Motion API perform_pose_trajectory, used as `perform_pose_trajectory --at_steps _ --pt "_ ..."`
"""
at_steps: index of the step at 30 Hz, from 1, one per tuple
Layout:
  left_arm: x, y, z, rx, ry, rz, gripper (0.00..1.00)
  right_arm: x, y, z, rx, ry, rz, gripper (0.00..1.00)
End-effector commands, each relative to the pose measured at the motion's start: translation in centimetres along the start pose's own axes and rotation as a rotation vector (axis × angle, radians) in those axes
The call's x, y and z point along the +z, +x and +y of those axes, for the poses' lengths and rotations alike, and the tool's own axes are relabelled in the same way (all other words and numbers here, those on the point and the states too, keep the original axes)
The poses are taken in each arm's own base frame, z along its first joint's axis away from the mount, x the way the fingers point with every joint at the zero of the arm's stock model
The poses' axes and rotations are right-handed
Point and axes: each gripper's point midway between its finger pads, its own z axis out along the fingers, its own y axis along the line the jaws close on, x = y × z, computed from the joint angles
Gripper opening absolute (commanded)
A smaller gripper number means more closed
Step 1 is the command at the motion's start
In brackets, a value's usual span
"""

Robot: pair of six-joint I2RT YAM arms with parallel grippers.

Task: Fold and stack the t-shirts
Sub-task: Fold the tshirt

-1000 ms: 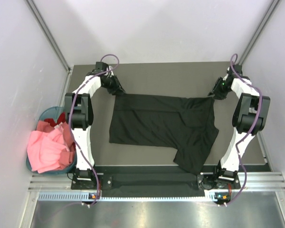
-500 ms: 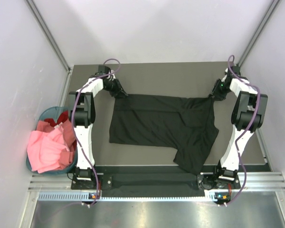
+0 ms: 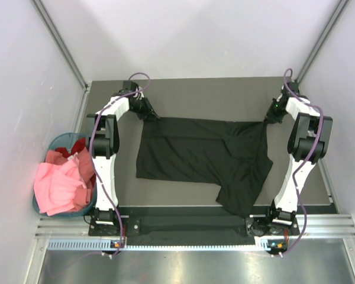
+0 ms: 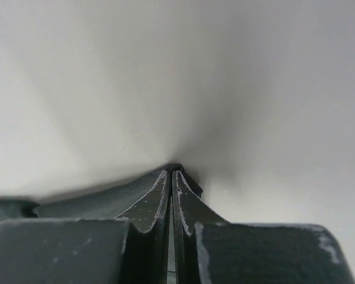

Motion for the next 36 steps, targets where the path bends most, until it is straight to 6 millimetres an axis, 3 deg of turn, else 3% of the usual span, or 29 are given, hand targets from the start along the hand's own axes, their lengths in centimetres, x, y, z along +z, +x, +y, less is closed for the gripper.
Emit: perform_pose_trajectory --at_steps 1,12,18,20,23,25,28,33,36 --pt "1.4 0.2 2.8 -0.024 -0.113 0.0 0.28 -1.1 -2.7 -2.5 0.052 0.073 -0.095 0.0" --pt "1.4 0.1 3.9 -0.017 -0.163 -0.018 0.27 -0.5 -2.2 -2.5 0.145 0.047 -0.084 0.0" --pt "-0.2 -1.2 2.6 0.027 -0.158 -0.057 0.31 -0.4 -2.9 -1.8 0.117 0.024 -0.074 0.0" --pt "-1.7 -1.7 1.3 0.052 -0.146 -0.08 0.32 -1.0 -3.8 -1.2 0.103 0.003 -0.078 0.01" --pt "-4.7 -3.1 -0.6 0.1 -0.145 -0.156 0.34 -2.5 -4.5 -0.3 0.097 -0.01 -0.079 0.08" --pt "-6.9 -3.7 -1.6 0.142 -0.152 -0.206 0.38 -3.7 -4.8 0.0 0.097 -0.007 -0.074 0.2" --pt "-8.6 -4.2 -1.3 0.183 -0.197 -0.262 0.42 -4.9 -4.7 0.2 0.087 0.001 -0.062 0.32" --pt "-6.7 -3.6 1.3 0.21 -0.238 -0.226 0.47 -5.6 -3.3 -0.9 0.047 0.043 -0.026 0.44" --pt "-5.5 -3.4 1.8 0.236 -0.226 -0.18 0.48 -5.5 -2.5 -1.4 0.021 0.059 -0.011 0.49"
